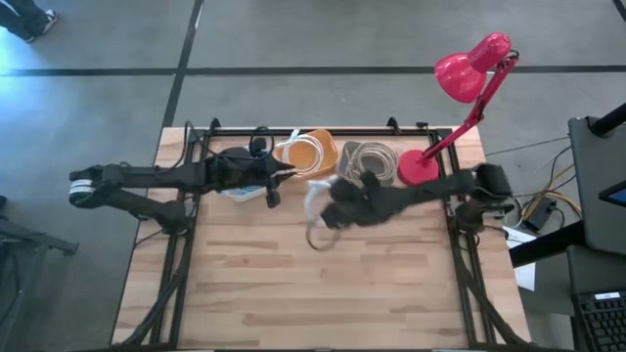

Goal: Pick & Place USB Port
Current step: Put the white charger cable into the yellow bin

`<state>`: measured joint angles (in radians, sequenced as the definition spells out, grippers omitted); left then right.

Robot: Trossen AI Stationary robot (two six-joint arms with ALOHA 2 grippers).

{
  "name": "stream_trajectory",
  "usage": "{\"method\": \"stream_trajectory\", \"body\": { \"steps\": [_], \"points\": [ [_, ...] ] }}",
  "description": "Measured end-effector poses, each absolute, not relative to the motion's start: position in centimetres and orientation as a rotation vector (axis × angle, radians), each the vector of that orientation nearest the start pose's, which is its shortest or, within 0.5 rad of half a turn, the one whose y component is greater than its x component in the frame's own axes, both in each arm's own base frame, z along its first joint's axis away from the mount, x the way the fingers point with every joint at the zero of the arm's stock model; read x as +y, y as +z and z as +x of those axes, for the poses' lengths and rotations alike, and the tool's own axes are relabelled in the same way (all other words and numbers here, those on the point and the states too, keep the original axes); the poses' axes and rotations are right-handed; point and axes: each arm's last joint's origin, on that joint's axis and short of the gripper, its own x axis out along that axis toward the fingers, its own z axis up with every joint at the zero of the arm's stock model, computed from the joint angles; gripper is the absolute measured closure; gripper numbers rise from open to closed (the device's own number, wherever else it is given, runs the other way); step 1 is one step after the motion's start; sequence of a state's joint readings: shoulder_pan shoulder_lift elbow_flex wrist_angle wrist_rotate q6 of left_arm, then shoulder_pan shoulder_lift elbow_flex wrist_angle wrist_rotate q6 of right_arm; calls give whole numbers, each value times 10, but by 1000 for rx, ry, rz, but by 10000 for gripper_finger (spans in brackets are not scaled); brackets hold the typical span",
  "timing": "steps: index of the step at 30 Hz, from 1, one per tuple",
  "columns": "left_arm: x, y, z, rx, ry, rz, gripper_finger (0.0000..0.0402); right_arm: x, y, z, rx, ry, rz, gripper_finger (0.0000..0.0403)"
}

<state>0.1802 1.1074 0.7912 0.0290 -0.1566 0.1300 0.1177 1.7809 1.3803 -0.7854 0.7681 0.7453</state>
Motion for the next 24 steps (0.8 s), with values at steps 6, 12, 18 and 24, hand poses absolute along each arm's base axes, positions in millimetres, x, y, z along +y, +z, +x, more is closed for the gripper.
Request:
{"method": "stream_trajectory", "body": {
  "steps": [6, 12, 18, 24],
  "points": [
    [47, 273, 232, 355, 314, 104, 317, -47, 249, 396, 794, -993, 77, 380],
    [46, 264, 229, 371, 319, 71, 317, -102, 248, 416, 783, -1039, 49, 378],
    [46, 263, 229, 371, 321, 70, 317, -141, 222, 430, 849, -1036, 116, 376],
    [46, 264, 229, 370, 321, 70, 317, -168, 188, 442, 940, -1003, 120, 375]
  ]
}}
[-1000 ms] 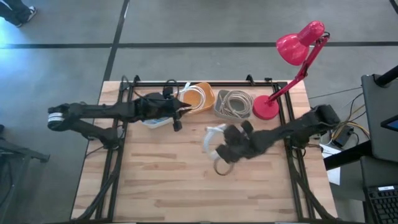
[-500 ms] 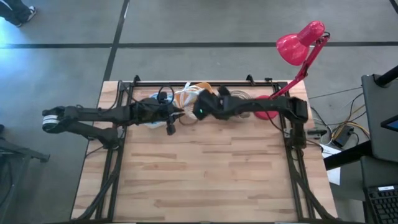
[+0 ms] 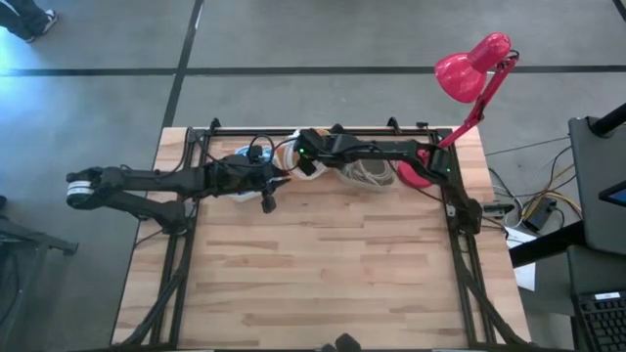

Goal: Pick & Place USB Port
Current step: Put the white charger cable into the yellow bin

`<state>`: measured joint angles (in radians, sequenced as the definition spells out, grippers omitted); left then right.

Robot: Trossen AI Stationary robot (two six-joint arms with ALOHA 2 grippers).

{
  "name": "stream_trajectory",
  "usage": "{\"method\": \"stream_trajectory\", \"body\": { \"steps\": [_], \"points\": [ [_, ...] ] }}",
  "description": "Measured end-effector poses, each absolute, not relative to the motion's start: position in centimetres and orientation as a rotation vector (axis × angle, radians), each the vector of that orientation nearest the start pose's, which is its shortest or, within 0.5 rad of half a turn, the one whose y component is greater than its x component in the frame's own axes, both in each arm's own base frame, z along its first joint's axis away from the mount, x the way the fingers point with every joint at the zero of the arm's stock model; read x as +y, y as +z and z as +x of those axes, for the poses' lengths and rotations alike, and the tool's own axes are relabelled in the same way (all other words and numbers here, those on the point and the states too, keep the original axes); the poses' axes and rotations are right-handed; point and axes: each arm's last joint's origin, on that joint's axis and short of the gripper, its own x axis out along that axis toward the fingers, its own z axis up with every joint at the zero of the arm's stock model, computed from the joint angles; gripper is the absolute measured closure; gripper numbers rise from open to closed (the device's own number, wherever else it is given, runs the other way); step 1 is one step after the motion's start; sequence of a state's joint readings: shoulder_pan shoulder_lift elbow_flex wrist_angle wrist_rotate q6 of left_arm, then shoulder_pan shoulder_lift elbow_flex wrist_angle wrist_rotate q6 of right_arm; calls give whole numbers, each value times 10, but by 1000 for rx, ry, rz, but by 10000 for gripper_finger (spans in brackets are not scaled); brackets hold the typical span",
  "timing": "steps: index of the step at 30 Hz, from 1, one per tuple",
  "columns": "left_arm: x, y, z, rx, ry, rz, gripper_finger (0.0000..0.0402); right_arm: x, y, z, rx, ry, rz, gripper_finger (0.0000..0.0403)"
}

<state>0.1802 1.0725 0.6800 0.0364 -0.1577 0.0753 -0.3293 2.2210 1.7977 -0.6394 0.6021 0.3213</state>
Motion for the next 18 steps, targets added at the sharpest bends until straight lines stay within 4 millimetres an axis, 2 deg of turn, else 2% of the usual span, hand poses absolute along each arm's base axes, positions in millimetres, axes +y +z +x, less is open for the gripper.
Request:
{"method": "stream_trajectory", "body": {
  "steps": [6, 13, 18],
  "points": [
    [46, 264, 229, 370, 321, 68, 317, -189, 169, 451, 986, -1011, 97, 374],
    [46, 263, 229, 369, 323, 61, 317, -191, 194, 461, 949, -984, 43, 374],
    [46, 263, 229, 372, 326, 42, 317, -193, 205, 463, 915, -981, 48, 374]
  ]
}}
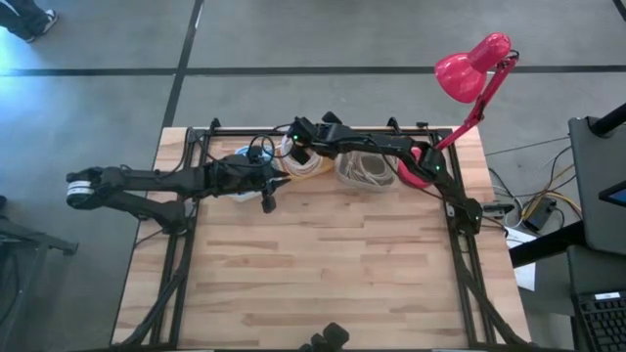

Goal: Pick & Place USB Port
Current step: Put the white charger cable into the yellow bin

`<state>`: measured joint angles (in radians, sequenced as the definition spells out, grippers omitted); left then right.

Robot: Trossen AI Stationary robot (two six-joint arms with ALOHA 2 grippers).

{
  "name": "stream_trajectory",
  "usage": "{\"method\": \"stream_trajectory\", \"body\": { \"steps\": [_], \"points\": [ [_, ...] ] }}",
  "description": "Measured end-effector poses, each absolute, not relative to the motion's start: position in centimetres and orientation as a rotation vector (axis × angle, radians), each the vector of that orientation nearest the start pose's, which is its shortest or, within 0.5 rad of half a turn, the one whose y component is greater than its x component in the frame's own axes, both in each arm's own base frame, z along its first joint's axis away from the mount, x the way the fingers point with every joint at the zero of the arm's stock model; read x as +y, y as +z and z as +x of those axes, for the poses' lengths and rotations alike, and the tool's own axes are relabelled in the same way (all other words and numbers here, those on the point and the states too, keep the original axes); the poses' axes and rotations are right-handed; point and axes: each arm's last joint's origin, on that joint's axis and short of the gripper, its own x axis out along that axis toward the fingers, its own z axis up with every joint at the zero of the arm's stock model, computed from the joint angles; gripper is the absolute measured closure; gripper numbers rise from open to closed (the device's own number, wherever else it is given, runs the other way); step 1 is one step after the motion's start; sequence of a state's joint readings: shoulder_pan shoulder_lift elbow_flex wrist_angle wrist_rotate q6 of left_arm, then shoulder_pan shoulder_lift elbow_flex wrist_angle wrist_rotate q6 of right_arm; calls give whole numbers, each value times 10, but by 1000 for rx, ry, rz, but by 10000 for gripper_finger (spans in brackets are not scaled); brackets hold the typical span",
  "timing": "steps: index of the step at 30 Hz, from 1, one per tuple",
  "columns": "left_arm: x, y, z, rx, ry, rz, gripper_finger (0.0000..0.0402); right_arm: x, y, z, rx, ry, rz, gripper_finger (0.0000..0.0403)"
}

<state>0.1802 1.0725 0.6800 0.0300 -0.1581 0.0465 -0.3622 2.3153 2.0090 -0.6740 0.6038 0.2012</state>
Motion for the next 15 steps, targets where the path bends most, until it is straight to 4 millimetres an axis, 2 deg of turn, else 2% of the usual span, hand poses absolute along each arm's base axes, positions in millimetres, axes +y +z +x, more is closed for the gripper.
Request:
{"method": "stream_trajectory", "body": {
  "steps": [15],
  "points": [
    [46, 263, 228, 370, 332, 9, 317, -193, 197, 460, 957, -906, 91, 374]
  ]
}}
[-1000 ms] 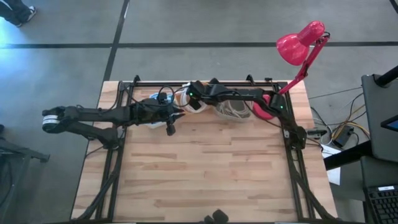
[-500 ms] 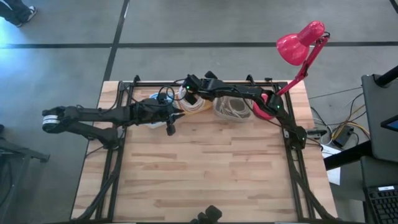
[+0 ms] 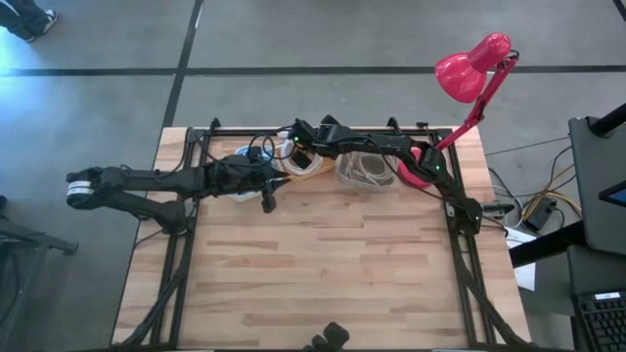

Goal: Pick & Place USB Port
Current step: Put the white charger cable into the yellow bin

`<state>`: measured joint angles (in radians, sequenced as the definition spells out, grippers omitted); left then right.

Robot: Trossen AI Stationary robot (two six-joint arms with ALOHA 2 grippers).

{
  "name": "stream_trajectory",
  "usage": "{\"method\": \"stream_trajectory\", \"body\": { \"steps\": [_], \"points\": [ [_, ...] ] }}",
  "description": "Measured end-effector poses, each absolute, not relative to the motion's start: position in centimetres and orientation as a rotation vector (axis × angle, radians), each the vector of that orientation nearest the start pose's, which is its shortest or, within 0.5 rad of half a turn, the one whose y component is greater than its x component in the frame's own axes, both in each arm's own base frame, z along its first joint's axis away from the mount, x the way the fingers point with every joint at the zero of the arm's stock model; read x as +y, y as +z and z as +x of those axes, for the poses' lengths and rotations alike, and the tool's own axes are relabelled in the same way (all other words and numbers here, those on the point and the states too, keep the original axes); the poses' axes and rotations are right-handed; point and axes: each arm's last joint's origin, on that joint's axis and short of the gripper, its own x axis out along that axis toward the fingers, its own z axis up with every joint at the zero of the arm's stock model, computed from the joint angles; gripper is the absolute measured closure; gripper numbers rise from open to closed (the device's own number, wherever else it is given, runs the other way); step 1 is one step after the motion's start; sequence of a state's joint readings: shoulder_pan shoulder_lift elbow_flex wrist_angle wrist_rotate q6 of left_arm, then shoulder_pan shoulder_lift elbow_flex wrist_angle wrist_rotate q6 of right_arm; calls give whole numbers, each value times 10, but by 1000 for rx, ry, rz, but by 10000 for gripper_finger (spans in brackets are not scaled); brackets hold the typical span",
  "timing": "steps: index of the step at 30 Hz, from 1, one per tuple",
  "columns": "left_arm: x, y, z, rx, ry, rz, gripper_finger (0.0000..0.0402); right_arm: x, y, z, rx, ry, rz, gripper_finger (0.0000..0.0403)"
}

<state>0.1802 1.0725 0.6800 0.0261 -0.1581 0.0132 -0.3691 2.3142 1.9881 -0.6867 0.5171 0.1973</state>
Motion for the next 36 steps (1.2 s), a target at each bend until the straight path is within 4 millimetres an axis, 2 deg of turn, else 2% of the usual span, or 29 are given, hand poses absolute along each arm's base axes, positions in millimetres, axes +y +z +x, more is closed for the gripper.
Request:
{"method": "stream_trajectory", "body": {
  "steps": [10, 17, 22, 31, 36],
  "points": [
    [46, 263, 228, 371, 332, 9, 317, -192, 197, 460, 1047, -813, -63, 374],
    [46, 263, 228, 371, 332, 9, 317, -195, 197, 458, 1056, -813, -79, 370],
    [46, 263, 228, 371, 332, 9, 317, -202, 197, 455, 1058, -829, -71, 349],
    [46, 263, 228, 371, 332, 10, 317, -204, 197, 454, 1065, -829, -86, 291],
    [46, 263, 228, 371, 332, 10, 317, -209, 199, 451, 1076, -939, -157, 267]
  ]
}}
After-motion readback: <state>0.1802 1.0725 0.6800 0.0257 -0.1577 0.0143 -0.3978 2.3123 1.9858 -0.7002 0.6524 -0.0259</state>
